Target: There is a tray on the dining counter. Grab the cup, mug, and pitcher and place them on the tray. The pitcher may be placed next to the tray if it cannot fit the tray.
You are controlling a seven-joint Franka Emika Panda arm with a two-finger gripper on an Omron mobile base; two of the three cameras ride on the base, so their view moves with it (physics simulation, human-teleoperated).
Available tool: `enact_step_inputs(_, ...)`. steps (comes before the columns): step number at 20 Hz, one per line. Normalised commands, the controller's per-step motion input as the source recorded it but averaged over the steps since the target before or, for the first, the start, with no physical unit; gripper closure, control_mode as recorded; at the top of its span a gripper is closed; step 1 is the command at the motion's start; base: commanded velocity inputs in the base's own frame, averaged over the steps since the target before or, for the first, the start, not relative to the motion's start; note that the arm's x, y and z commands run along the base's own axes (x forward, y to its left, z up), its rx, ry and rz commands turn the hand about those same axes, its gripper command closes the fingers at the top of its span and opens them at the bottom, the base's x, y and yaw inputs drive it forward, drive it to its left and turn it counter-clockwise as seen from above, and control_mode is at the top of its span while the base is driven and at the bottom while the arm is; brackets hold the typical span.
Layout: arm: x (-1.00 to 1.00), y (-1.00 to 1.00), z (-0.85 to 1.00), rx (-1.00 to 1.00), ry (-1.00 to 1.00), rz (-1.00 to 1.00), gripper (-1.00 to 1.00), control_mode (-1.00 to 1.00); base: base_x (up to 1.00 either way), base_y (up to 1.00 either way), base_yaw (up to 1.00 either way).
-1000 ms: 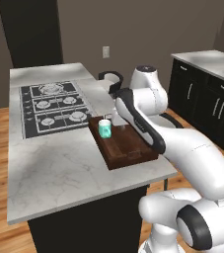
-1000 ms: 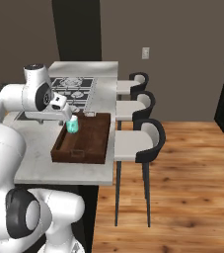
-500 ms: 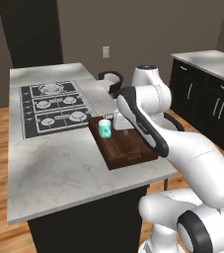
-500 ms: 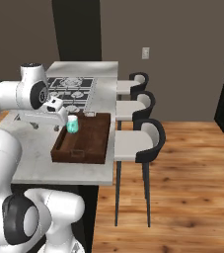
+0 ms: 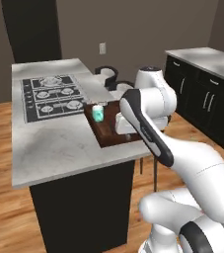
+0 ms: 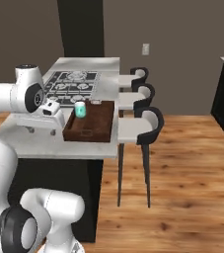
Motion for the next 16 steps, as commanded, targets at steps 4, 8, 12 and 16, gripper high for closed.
enact_step_inputs(4, 0.0, 0.0, 0.0, 0.0, 0.0, 0.0, -1.0, 1.0, -0.55, 0.93, 0.09)
enact_step_inputs(8, 0.0, 0.0, 0.0, 0.0, 0.0, 0.0, -1.0, 1.0, -0.05, 1.0, 0.15)
enact_step_inputs(12, 0.0, 0.0, 0.0, 0.0, 0.0, 0.0, -1.0, 1.0, 0.0, 1.0, 0.01)
enact_step_inputs(16, 0.0, 0.0, 0.0, 0.0, 0.0, 0.0, -1.0, 1.0, 0.0, 1.0, 0.0)
